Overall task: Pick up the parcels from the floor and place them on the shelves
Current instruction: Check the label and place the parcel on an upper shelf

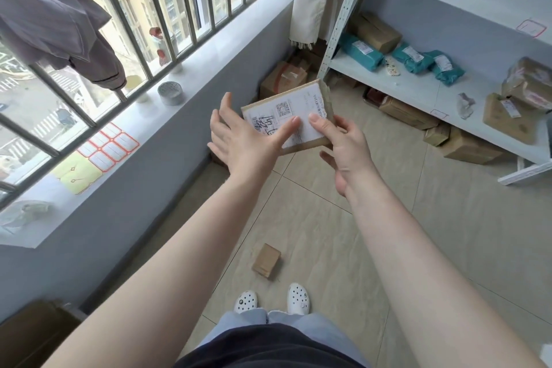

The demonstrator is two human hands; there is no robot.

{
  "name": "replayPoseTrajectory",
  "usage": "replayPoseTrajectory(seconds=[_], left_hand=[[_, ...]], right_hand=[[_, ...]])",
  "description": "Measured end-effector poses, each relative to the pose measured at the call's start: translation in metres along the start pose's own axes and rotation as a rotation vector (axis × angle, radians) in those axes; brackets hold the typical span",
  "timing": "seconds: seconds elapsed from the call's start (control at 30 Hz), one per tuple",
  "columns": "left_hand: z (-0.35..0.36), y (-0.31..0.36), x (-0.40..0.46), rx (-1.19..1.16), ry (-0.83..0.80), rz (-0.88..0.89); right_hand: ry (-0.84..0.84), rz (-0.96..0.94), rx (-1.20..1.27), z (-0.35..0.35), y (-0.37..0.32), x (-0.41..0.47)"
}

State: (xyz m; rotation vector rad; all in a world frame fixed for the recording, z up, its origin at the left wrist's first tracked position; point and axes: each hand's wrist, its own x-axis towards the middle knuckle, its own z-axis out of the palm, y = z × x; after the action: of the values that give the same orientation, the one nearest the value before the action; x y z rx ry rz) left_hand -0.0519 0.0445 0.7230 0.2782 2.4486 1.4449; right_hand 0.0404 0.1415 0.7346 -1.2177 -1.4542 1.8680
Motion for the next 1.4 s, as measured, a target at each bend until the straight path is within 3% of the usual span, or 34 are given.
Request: replayPoseTrajectory(seconds=[0.2,0.3,0.43,0.6,0.77,0.93,1.4], left_hand=[[0.006,-0.004,-0.006,-0.474,-0.173,-0.468],[0.009,-0.004,-0.006,-0.681,-0.285,-0.568],[0.005,-0.001,-0.004,-0.734,-0.375,-0.495],[-0.001,0.000,0.003,-0.775,-0.355,-0.420],[-0.013,-0.001,0.009,-0.666,-0.438,-0.305],[-0.026,0.002,0.021,-0.583,-0.561,-0.238],[-0.021,0.002,0.017,-0.617,-0.630,-0.079]], right_hand=[[-0.014,0.095,0.119,0.012,0.007,-0.002],[-0.100,0.147,0.179,0.013,0.013,-0.005],[-0.172,0.166,0.173,0.011,0.018,-0.004],[-0.136,0.153,0.133,0.012,0.019,-0.002],[-0.088,0.093,0.094,0.009,0.013,0.003],[-0.191,0.158,-0.003,0.002,0.013,0.003],[-0.179,0.151,0.057,0.009,0.010,-0.008]])
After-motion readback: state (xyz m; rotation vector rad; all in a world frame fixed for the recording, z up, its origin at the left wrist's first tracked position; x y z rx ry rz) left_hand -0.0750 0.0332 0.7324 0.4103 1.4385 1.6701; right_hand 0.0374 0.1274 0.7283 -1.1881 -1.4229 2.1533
